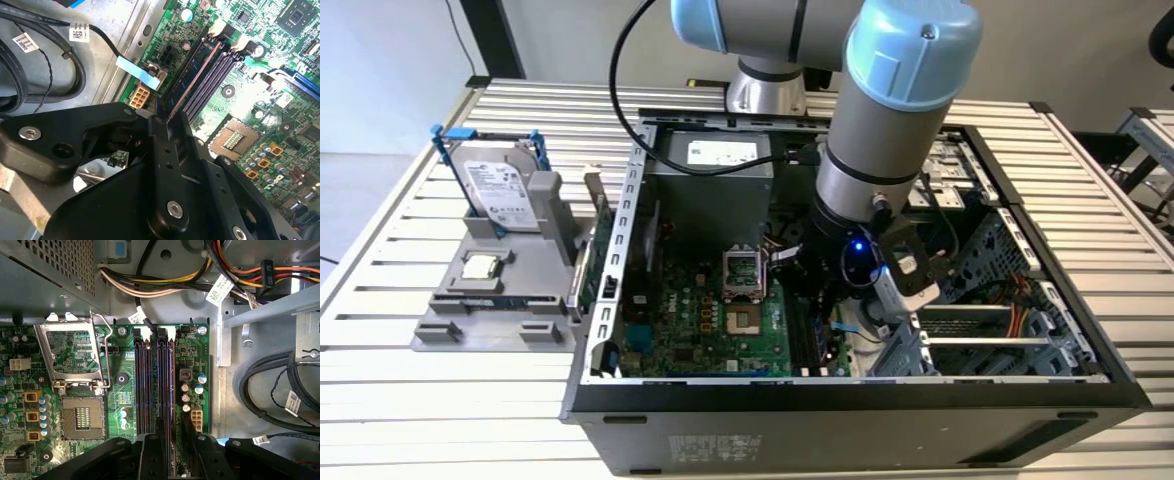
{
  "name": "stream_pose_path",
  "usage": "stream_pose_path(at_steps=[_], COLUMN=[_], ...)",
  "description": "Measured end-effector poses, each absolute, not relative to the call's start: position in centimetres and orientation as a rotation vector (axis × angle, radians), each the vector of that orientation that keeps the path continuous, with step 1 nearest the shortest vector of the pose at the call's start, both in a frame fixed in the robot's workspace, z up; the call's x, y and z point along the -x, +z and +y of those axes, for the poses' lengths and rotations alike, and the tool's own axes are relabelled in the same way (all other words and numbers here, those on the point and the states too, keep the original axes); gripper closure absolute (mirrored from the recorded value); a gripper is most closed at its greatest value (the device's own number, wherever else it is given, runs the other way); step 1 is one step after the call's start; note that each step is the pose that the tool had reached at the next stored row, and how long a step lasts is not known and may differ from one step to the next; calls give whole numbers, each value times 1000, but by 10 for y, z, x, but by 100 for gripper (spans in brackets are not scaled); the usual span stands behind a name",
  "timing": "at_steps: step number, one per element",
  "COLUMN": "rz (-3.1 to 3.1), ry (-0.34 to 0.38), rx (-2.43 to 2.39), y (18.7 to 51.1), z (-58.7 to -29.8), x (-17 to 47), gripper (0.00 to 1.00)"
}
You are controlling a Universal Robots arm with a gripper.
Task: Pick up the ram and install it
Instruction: 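Insert the ram into the slot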
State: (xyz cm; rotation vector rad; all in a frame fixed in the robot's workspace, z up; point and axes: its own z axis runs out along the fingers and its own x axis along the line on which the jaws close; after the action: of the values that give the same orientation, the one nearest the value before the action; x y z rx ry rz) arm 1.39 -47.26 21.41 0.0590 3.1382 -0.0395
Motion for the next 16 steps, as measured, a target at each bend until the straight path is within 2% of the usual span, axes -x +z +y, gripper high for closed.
stream_pose_path(at_steps=[4, 16], rz=[3138, 3139], ry=[-39, -39], rx=[-59, -59], y=[219, 265], z=[-473, -473], x=[-14, -14], gripper=[0, 0])
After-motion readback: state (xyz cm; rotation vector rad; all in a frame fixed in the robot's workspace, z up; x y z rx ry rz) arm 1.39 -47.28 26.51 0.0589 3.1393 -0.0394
